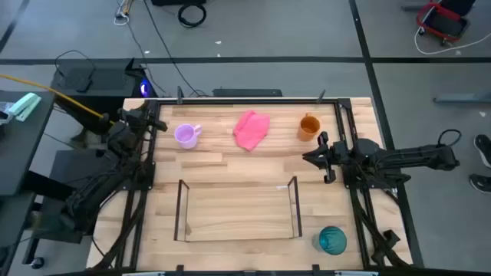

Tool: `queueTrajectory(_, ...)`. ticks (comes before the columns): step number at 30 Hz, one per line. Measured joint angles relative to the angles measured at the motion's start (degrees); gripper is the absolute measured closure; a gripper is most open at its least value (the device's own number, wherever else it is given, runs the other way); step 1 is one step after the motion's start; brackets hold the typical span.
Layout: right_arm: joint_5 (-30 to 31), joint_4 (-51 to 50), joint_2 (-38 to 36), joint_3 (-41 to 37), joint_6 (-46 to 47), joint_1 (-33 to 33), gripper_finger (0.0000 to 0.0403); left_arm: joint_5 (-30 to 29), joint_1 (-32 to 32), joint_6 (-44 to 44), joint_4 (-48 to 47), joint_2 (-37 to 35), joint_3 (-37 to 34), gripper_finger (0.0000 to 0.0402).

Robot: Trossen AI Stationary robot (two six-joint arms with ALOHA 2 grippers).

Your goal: Stack small to large cups/mugs on shelf

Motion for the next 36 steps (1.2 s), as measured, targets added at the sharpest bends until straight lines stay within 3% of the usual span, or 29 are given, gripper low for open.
queueTrajectory(36,0.00,0.00,-0.01,0.00,0.00,-0.01,0.0352,0.00,0.00,0.01,0.00,-0.01,-0.01,0.0262)
